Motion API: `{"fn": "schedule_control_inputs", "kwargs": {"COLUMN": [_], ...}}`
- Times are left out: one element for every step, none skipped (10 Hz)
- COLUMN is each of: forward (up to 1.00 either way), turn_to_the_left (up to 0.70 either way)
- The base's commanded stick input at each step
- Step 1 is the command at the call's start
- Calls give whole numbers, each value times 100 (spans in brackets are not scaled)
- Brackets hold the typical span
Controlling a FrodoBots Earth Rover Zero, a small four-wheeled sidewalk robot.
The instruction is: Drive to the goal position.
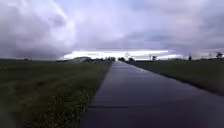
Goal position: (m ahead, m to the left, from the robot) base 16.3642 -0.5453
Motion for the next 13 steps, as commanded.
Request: {"fn": "schedule_control_inputs", "kwargs": {"forward": [70,70,70,70,70,70,70,70,70,70,70,70,70], "turn_to_the_left": [0,0,0,0,0,0,0,0,0,0,0,0,0]}}
